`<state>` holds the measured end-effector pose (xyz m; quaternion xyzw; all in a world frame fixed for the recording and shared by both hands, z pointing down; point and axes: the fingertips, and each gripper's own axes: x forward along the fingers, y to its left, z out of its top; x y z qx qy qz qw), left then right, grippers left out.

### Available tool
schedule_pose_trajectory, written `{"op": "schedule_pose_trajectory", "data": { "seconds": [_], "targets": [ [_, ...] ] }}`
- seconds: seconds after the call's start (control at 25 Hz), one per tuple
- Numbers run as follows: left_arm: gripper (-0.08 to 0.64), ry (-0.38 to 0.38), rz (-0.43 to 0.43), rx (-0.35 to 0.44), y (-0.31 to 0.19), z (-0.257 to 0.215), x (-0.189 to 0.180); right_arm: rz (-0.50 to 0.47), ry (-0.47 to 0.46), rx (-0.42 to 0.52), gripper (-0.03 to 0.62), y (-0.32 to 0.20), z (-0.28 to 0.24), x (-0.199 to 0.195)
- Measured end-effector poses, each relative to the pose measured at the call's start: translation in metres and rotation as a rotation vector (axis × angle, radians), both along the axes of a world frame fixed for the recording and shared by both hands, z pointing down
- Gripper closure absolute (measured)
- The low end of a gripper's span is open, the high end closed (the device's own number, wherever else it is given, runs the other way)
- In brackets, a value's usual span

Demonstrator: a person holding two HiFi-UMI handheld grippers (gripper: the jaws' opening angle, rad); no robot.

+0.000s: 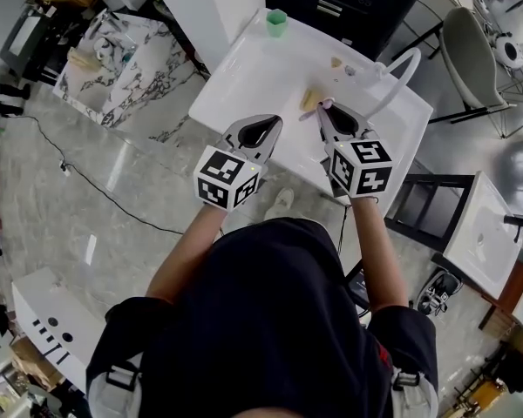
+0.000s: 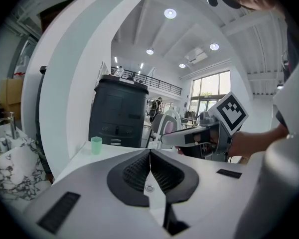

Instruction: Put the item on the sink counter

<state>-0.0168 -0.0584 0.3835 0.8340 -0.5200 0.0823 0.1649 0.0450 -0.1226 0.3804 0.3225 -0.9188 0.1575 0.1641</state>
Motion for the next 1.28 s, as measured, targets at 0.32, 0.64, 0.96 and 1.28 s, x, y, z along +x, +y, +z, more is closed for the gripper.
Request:
{"op": "schedule_pose_trajectory", "data": {
  "seconds": [0.32, 0.64, 0.96, 1.28],
  "targets": [
    [0.546, -0.013, -0.027, -0.004, -0.021, -0.001, 0.006, -0.038, -0.011, -0.013, 0.545, -0.020, 0.004, 0.000],
    [0.546, -0.007, -0.015, -0.021, -0.034, 0.004, 0.012, -0.028, -0.028, -0.024, 0.545, -0.032, 0.006, 0.001],
    [0.546, 0.011, 0.032, -0.035, -0.051, 0.013, 0.007, 0.011, -0.025, -0.034, 0.545, -0.047, 0.012, -0.008],
    [0.546, 0.026, 0.119, -0.050, -0.086, 0.017, -0.007, 0.095, -0.010, -0.047, 0.545, -0.072, 0.015, -0.020]
  ]
}}
